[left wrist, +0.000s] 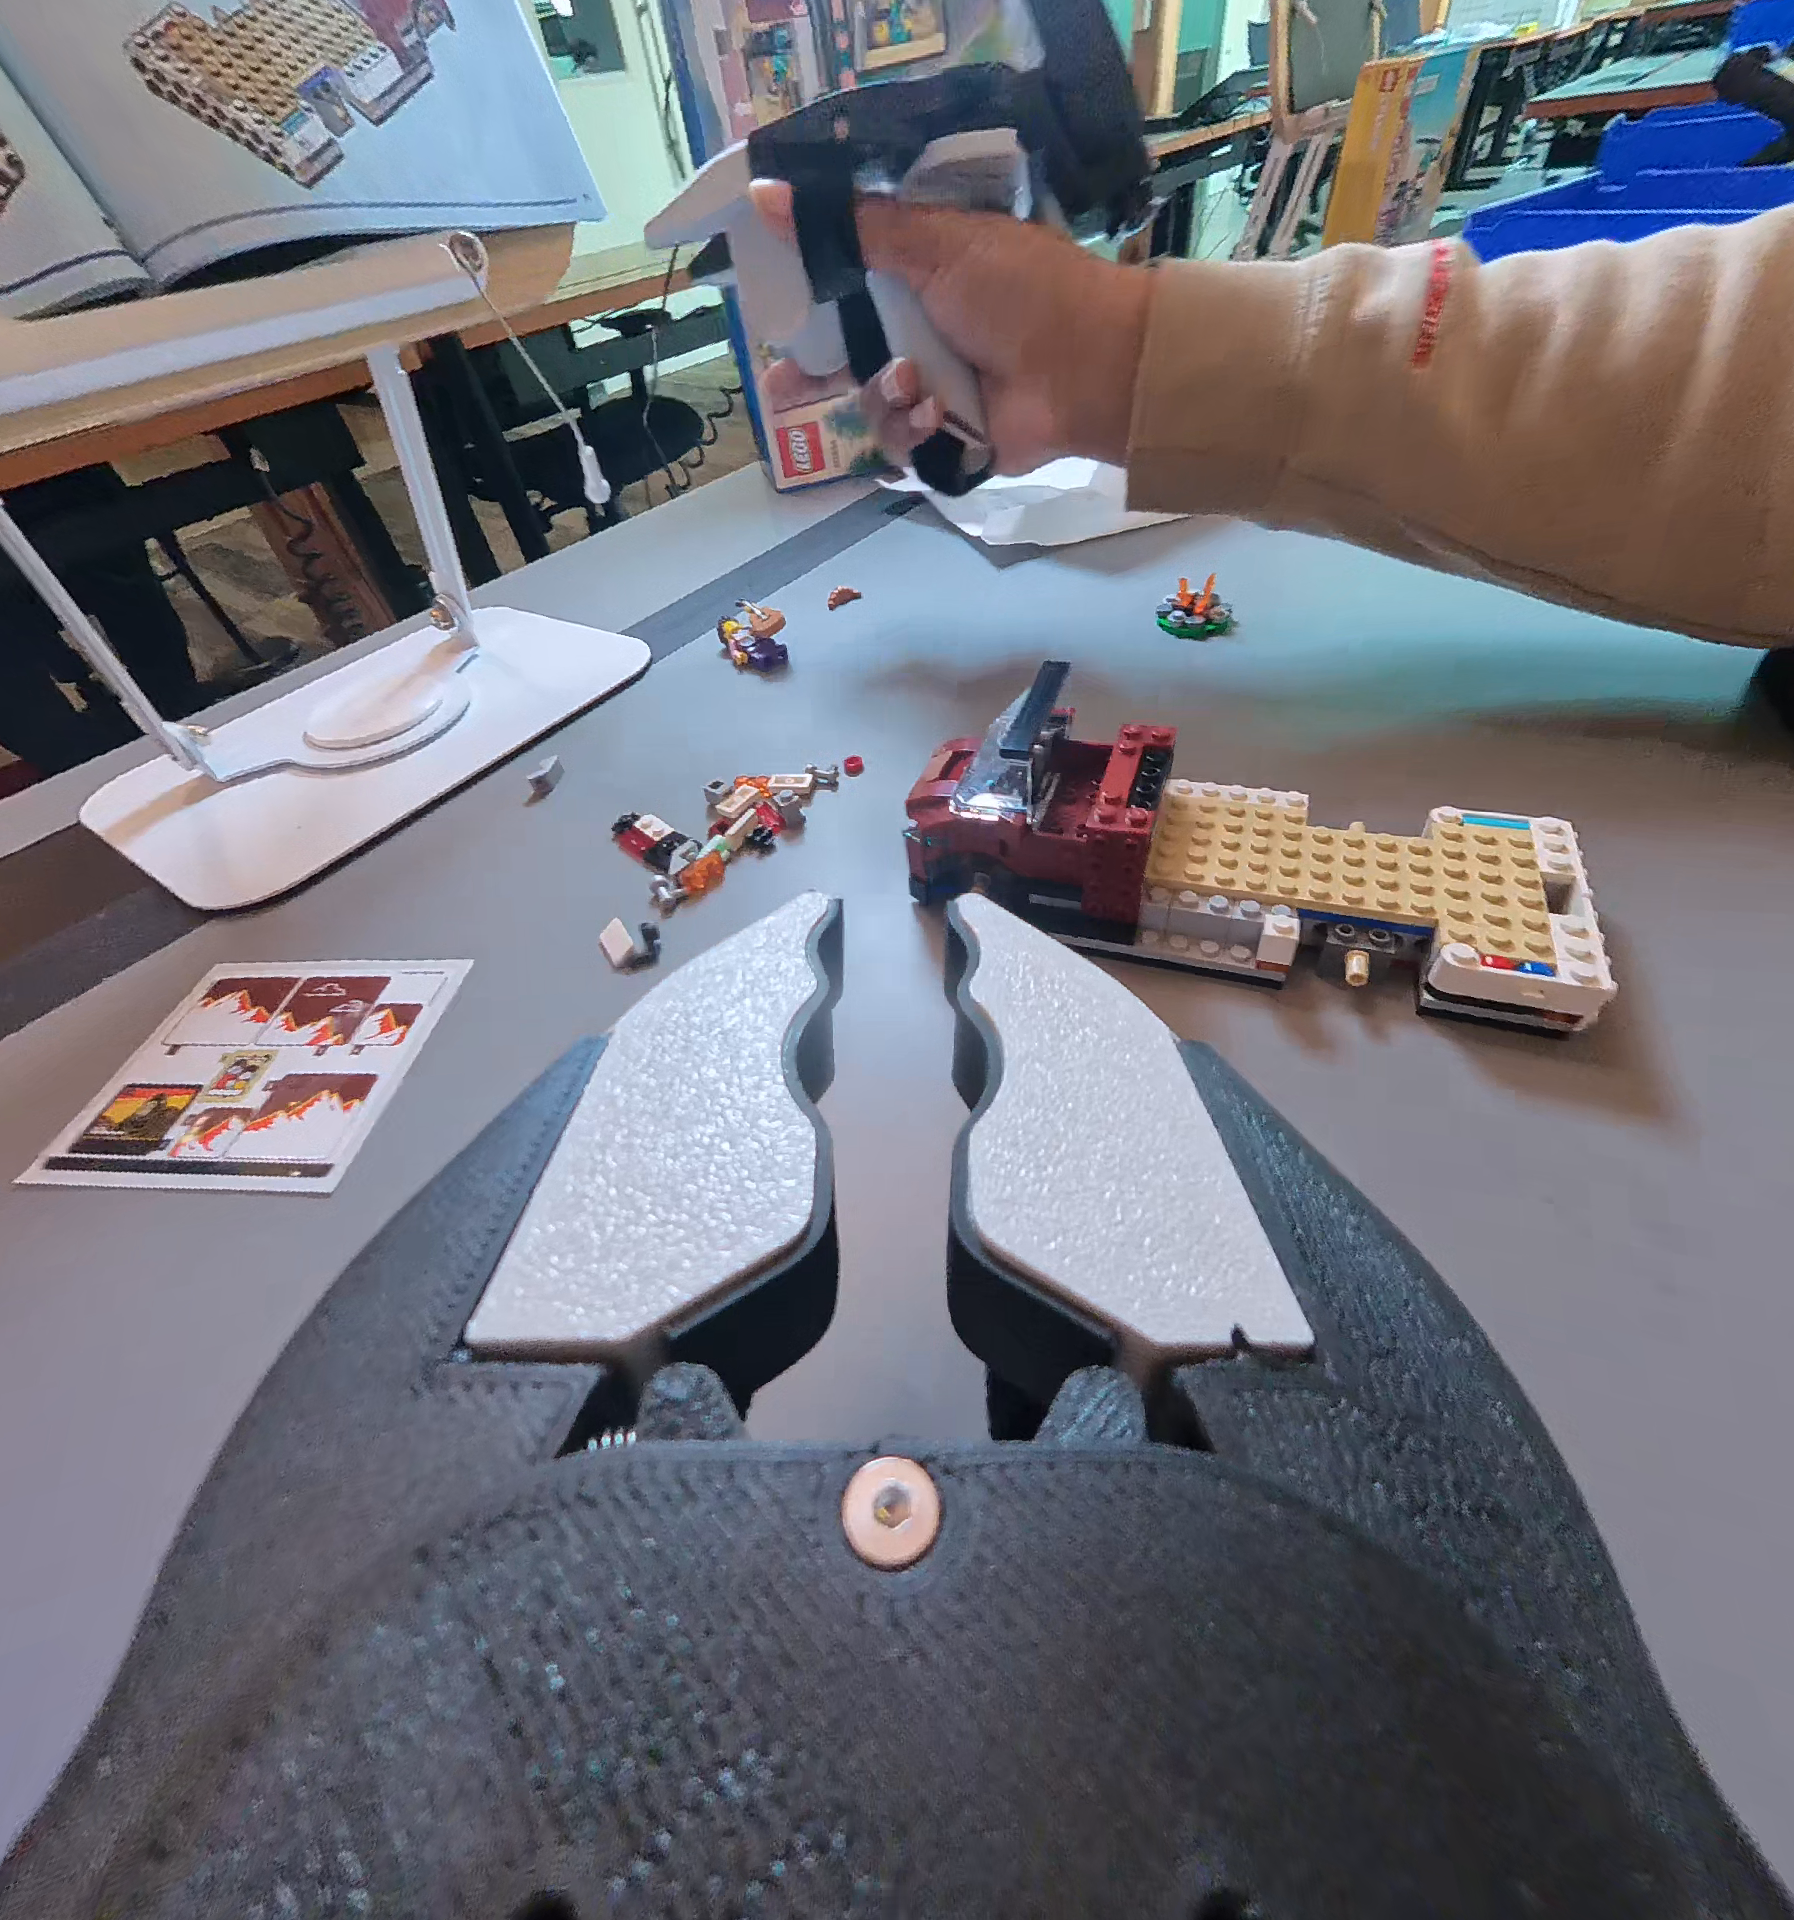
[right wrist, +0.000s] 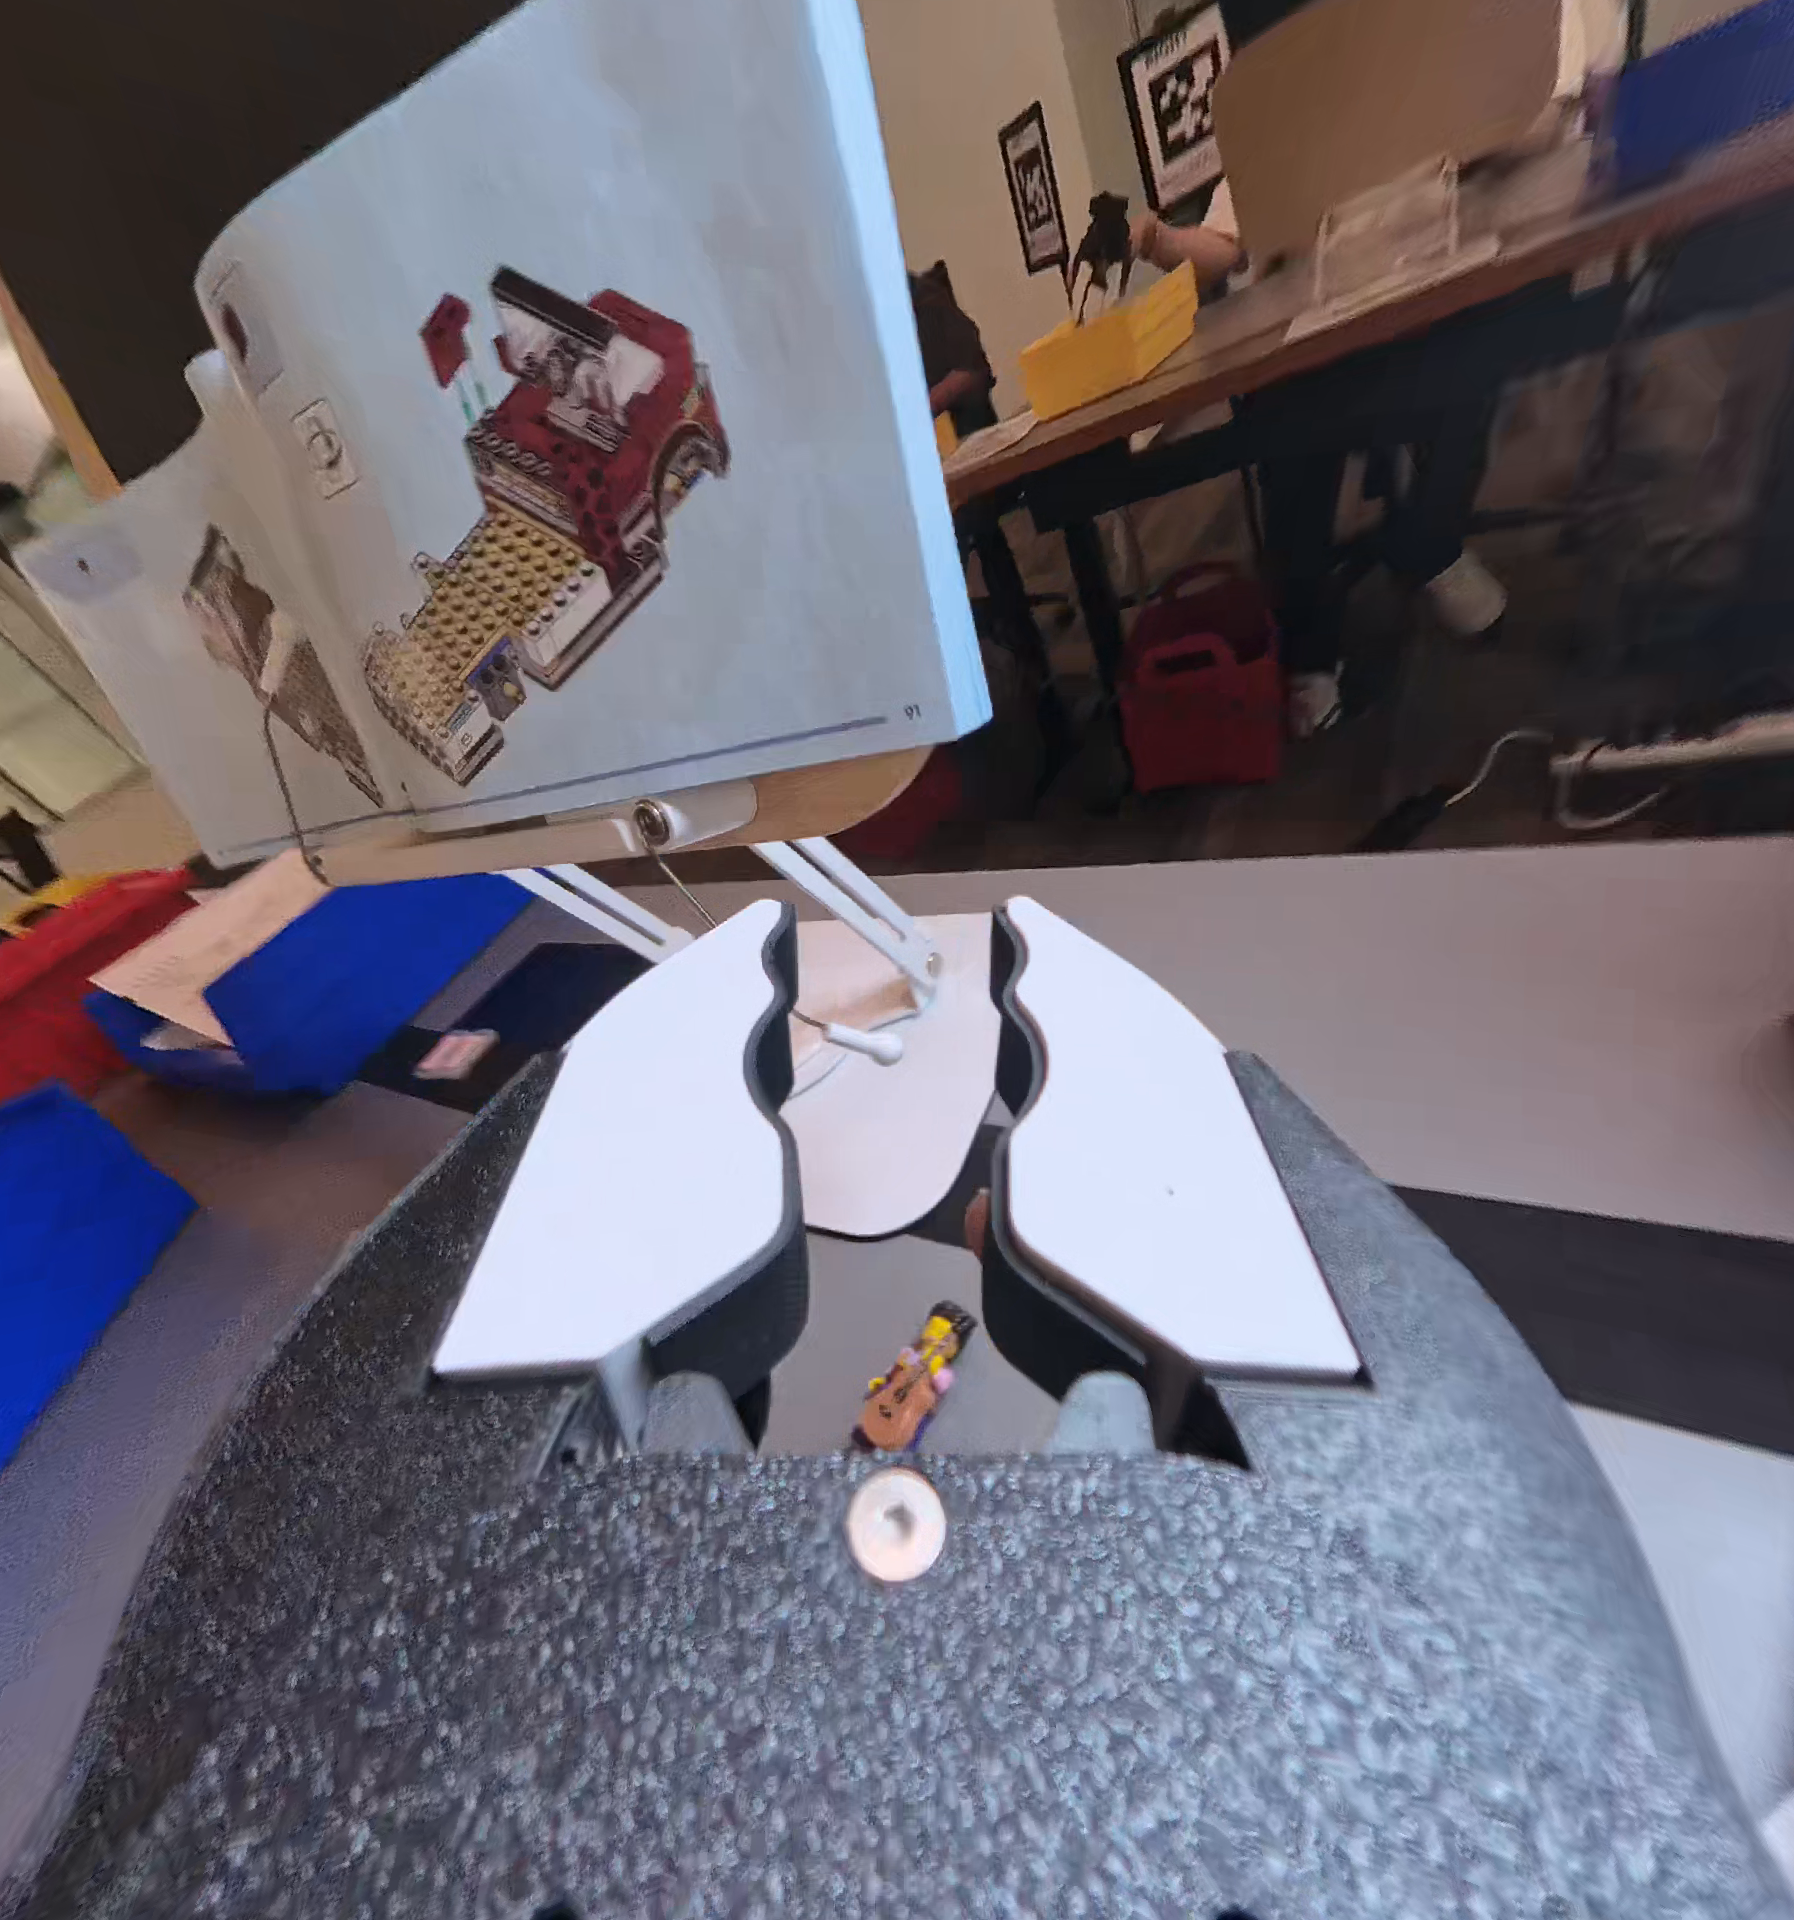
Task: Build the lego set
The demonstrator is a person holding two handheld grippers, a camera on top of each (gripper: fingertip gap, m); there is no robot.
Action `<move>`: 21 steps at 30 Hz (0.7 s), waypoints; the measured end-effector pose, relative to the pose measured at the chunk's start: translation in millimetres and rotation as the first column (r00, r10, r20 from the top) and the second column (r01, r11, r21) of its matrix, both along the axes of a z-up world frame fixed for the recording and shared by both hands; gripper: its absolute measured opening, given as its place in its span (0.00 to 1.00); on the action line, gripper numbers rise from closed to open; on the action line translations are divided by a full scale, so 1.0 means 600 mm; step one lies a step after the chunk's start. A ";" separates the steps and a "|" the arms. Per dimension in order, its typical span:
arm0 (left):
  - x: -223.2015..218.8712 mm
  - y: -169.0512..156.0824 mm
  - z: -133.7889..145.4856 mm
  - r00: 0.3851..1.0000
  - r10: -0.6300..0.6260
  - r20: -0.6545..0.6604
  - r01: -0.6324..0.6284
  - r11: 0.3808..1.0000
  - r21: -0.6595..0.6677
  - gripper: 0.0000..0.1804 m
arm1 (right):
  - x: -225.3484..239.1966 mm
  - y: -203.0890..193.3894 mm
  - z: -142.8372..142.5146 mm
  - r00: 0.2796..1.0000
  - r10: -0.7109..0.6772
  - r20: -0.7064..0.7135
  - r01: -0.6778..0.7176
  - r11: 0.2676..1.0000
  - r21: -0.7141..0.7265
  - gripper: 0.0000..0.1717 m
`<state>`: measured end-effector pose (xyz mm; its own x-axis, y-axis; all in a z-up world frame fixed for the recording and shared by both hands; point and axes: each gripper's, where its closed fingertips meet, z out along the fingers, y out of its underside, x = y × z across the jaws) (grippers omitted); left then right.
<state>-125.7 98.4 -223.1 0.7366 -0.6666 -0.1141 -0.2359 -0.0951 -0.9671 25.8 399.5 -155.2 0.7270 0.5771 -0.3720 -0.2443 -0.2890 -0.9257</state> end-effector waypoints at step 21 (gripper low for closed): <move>-0.148 0.493 0.190 0.777 0.504 -0.376 -0.478 0.862 0.168 0.01 | -0.127 0.071 0.129 0.707 -0.333 0.624 -0.016 0.874 0.485 0.44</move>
